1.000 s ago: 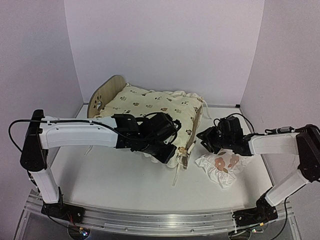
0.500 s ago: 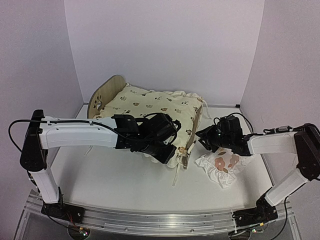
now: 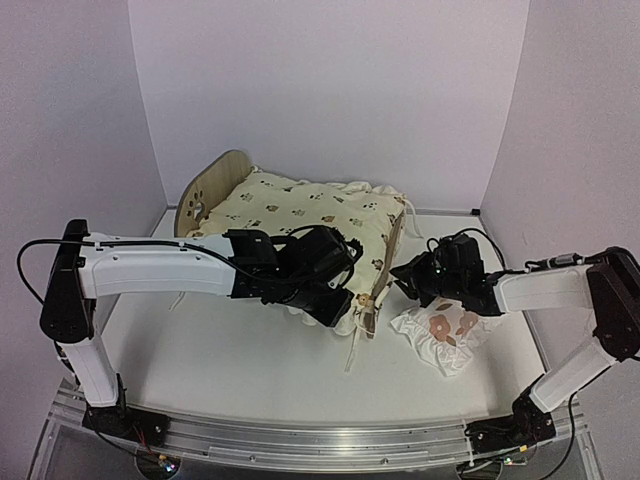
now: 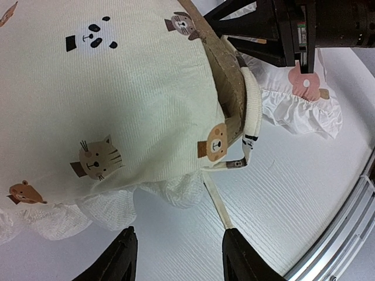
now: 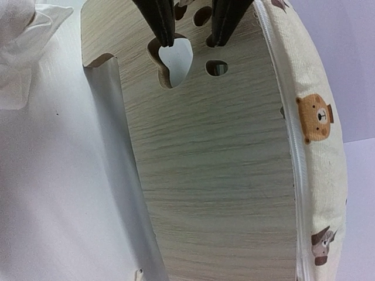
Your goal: Set up the pet bed
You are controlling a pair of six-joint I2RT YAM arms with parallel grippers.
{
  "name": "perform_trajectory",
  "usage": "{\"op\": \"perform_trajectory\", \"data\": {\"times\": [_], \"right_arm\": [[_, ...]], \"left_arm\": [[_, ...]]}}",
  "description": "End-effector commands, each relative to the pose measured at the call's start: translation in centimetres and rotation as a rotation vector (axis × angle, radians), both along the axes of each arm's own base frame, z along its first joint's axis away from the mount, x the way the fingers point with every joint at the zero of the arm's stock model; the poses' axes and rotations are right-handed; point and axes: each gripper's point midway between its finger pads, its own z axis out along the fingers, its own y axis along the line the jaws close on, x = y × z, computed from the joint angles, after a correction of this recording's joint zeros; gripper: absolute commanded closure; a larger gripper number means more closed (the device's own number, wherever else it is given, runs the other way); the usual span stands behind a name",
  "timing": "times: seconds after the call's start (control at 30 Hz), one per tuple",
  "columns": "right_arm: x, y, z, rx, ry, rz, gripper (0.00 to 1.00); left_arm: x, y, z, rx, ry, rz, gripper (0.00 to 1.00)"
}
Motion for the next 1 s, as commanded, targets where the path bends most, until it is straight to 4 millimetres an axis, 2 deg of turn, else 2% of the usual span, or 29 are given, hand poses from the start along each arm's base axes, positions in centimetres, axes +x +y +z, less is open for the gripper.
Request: {"op": "perform_trajectory", "data": {"times": [0.0,0.1,0.23,0.33,0.4,0.5,0.7,0.77,0.97], "right_arm": [[-0.8,1.3,1.3,0.047,-0.034,0.037,0.9],[-1.1,1.2,1.7,0.045,-0.047,0.045,0.99],[-1.9,2.1,2.8,0.04,-0.086,0.114,1.0],[-3.8,2.5,3.0,0.002,-0.099,0.178,1.0],[-5.4,2.1,2.5,-0.053,-0.095,0.205,1.0],[-7.9,1.4,1.2,-0.128,-0.08,0.246,1.0],[-12.0,1.6,-1.6,-0.236,-0.064,0.362,1.0],[-12.5,0.6,-3.0,-0.281,-0.052,0.354,1.0],[-12.5,-1.8,-5.1,-0.433,-0.051,0.331,1.0]], "left_arm": [[0.2,-0.2,1.3,-0.035,-0.023,0.0,0.49],[0.1,-0.2,1.1,-0.034,-0.019,-0.001,0.49],[0.1,0.0,1.1,-0.03,-0.016,0.001,0.5],[-0.2,0.5,1.0,-0.021,-0.008,0.002,0.5],[-0.6,1.0,0.8,-0.021,0.007,-0.005,0.5],[-1.8,1.6,-0.5,-0.011,0.061,-0.031,0.5],[-4.5,1.4,-4.7,-0.015,0.212,-0.083,0.5],[-5.0,1.2,-6.0,-0.006,0.239,-0.084,0.5],[-5.9,-0.8,-8.3,-0.008,0.291,-0.094,0.51]]}}
